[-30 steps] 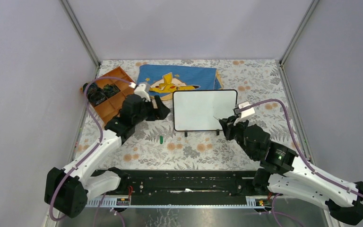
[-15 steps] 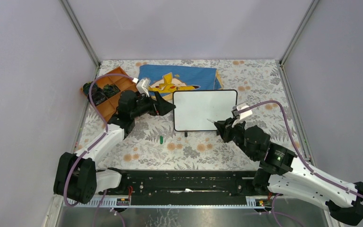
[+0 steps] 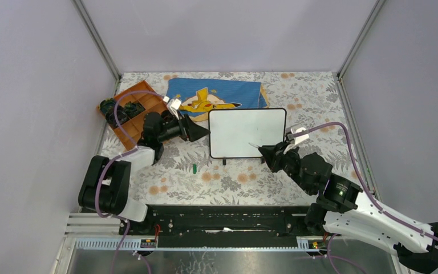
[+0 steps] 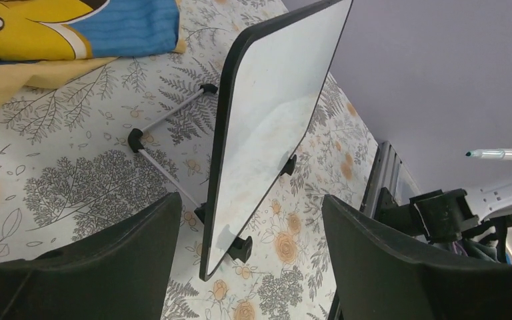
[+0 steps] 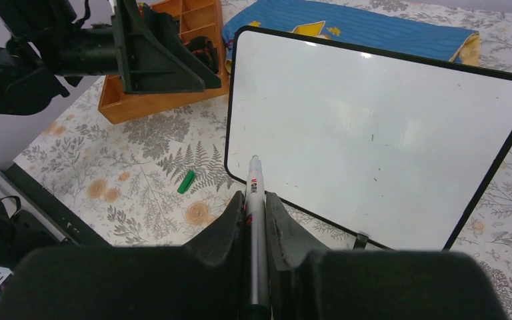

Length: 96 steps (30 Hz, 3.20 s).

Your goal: Write a sentence on the whiteboard

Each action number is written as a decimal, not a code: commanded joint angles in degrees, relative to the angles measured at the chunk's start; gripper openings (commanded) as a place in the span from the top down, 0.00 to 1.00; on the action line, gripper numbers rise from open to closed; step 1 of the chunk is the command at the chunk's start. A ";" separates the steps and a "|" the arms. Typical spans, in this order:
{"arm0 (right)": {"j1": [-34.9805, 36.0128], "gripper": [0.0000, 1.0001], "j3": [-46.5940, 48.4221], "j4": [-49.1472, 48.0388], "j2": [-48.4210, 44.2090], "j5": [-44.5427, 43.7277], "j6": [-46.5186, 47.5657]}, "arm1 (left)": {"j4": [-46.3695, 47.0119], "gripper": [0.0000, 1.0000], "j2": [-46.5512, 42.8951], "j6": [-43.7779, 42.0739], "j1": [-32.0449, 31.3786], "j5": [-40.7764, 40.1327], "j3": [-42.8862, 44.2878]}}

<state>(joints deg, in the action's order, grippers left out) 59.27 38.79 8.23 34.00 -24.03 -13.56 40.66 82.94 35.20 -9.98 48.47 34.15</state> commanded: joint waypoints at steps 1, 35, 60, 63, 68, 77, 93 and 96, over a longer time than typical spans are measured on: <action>0.06 1.00 2.41 -3.88 0.61 2.06 -1.02 | 14.33 0.18 3.67 1.07 0.32 4.72 -0.93; 0.06 1.00 5.23 -16.67 15.26 5.48 -2.07 | 36.98 0.54 23.28 8.99 -2.12 8.60 -2.07; 0.14 1.00 4.09 -27.62 26.24 -5.84 4.23 | 36.23 0.91 24.85 5.89 -2.83 6.14 -3.20; 0.22 1.00 4.30 -29.43 28.62 -6.67 5.76 | 35.43 0.95 24.52 4.85 -2.99 5.93 -3.44; 0.37 1.00 3.84 -33.47 31.26 -7.45 8.01 | 33.63 1.00 24.13 2.64 -3.29 5.35 -3.89; 0.59 1.00 4.29 -38.23 35.96 -8.84 10.05 | 32.75 1.00 23.78 0.40 -3.82 4.45 -4.62; 0.51 1.00 4.91 -45.60 41.81 -11.17 9.72 | 29.74 1.00 22.82 -2.17 -4.52 3.75 -4.71; 0.49 1.00 4.89 -46.89 42.63 -11.67 9.78 | 29.54 1.00 22.79 -2.28 -4.61 3.65 -4.71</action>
<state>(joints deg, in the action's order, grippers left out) 59.37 42.15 -32.51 75.66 -32.97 -4.29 73.71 106.08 35.42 -13.72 53.54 30.37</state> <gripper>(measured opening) 0.161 0.163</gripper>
